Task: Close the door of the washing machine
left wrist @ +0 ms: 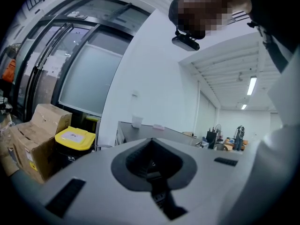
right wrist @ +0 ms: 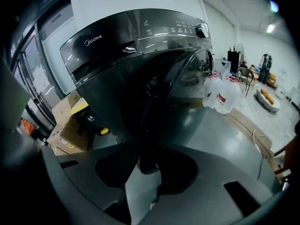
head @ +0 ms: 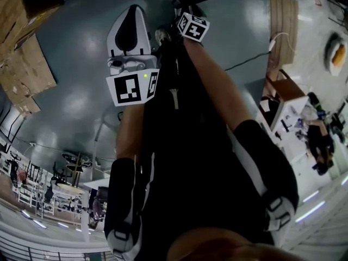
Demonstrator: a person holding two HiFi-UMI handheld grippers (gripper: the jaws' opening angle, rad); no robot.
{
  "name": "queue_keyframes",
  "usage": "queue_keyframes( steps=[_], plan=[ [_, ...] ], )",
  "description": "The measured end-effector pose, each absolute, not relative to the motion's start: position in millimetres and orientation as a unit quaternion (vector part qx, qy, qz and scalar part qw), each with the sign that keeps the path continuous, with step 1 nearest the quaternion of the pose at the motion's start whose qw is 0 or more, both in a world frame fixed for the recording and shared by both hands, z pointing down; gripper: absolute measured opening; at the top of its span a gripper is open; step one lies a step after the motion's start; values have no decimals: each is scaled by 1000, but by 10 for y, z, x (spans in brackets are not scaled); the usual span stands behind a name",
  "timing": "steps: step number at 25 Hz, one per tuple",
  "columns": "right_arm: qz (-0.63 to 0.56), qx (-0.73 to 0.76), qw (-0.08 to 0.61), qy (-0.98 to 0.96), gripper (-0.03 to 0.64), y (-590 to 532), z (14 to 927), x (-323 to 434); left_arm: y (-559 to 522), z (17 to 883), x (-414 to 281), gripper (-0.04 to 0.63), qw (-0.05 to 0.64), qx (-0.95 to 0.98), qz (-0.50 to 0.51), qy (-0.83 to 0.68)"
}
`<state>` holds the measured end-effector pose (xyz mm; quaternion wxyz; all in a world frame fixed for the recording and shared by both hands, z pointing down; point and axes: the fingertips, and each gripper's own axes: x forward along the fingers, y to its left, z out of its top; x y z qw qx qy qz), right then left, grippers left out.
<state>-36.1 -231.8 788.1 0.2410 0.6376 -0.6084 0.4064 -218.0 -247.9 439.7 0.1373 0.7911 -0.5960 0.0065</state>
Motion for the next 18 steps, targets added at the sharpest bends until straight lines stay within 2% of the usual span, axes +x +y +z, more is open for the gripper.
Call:
queue_keyframes(
  steps=[18],
  plan=[
    [367, 602, 262, -659, 121, -3200, 7773, -860, -2796, 4596, -2394, 5, 153, 773, 15, -616]
  ],
)
